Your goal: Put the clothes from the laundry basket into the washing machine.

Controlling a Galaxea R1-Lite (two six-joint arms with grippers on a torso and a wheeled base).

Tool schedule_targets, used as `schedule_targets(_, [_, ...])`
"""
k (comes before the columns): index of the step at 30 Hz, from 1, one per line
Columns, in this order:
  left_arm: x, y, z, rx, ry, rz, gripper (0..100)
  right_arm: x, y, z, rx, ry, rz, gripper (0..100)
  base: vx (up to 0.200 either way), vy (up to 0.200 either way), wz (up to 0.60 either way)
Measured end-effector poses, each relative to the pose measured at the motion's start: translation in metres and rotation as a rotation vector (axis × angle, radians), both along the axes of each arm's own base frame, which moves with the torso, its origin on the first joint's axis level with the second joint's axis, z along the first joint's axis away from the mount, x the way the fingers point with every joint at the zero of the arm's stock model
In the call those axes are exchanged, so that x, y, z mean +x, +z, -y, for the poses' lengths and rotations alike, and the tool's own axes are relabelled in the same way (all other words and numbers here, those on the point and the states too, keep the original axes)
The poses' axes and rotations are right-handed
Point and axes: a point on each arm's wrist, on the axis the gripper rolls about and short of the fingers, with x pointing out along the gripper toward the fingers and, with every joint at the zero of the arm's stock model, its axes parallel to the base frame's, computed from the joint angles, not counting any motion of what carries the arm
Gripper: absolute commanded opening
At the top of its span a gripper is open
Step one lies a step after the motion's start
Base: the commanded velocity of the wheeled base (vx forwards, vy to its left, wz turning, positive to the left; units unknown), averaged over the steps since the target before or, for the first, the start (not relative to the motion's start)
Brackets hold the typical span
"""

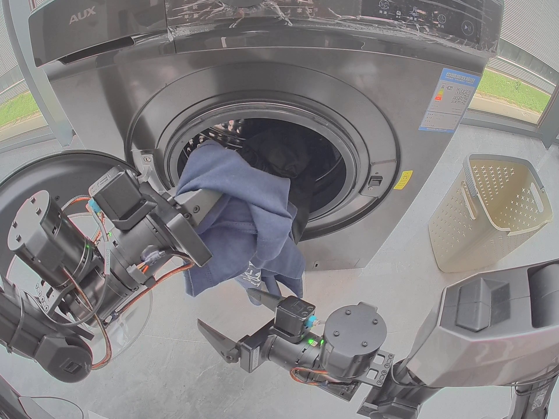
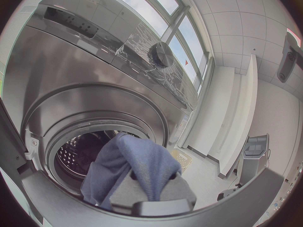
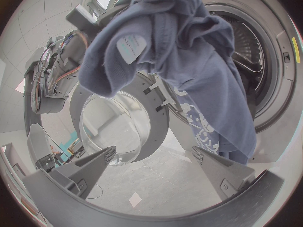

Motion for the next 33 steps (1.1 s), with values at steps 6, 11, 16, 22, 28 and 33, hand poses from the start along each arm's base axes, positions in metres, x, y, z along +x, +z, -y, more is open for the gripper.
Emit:
schedule_targets(6, [0.000,0.000,0.000,-0.001,0.001,0.002,0,0.012,0.012,0.017,0.009,-0.071,0.017,100,0.000,0.000,0.00])
schedule_targets(11, [0.000,0.001,0.000,-0.002,0.001,0.003,0,0.026,0.025,0.031,0.024,-0.129,0.055,100,0.000,0.000,0.00])
schedule_targets(16, [-0.001,0.002,0.000,-0.009,-0.002,0.000,0,0.044,0.033,0.042,0.045,-0.180,0.078,100,0.000,0.000,0.00])
schedule_targets(22, [-0.001,0.001,-0.001,-0.009,-0.004,-0.006,0,0.056,0.036,0.056,0.046,-0.226,0.083,100,0.000,0.000,0.00])
schedule_targets(28, [-0.001,-0.002,-0.001,-0.002,-0.004,-0.015,0,0.066,0.047,0.079,0.055,-0.273,0.098,100,0.000,0.000,0.00])
schedule_targets(33, [-0.002,-0.003,-0.001,0.002,-0.007,-0.019,0,0.072,0.054,0.089,0.068,-0.303,0.113,100,0.000,0.000,0.00])
